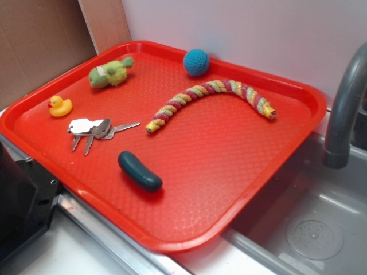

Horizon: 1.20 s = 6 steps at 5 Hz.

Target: Grab the multicolored rope.

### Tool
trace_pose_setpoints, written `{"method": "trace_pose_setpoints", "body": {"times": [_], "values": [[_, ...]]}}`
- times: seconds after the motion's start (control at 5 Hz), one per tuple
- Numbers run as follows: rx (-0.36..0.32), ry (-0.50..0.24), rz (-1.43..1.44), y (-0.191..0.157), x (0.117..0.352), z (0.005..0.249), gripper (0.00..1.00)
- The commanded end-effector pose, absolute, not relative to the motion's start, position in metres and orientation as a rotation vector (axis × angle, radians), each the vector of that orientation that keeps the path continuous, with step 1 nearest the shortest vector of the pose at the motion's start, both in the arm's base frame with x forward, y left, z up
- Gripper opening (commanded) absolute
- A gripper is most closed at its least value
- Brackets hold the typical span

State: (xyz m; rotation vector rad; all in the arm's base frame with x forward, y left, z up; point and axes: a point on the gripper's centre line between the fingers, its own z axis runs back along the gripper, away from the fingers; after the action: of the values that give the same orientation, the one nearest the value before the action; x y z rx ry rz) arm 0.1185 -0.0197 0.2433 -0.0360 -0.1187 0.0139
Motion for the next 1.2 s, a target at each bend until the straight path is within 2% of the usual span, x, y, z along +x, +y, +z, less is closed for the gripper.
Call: {"method": "trace_pose_setpoints", "body": {"times": [0.0, 0.2, 0.4, 0.8, 1.0], "values": [[-0.036, -0.119, 0.014, -0.020, 0.118, 0.243, 1.00], [-0.005, -0.125, 0.069, -0.019, 0.168, 0.245, 1.00], [0.041, -0.062, 0.126, -0.012, 0.219, 0.238, 1.00], [0.094, 0.006, 0.228, 0.019, 0.317, 0.199, 1.00], [0.094, 0.006, 0.228, 0.019, 0.317, 0.199, 1.00]]}}
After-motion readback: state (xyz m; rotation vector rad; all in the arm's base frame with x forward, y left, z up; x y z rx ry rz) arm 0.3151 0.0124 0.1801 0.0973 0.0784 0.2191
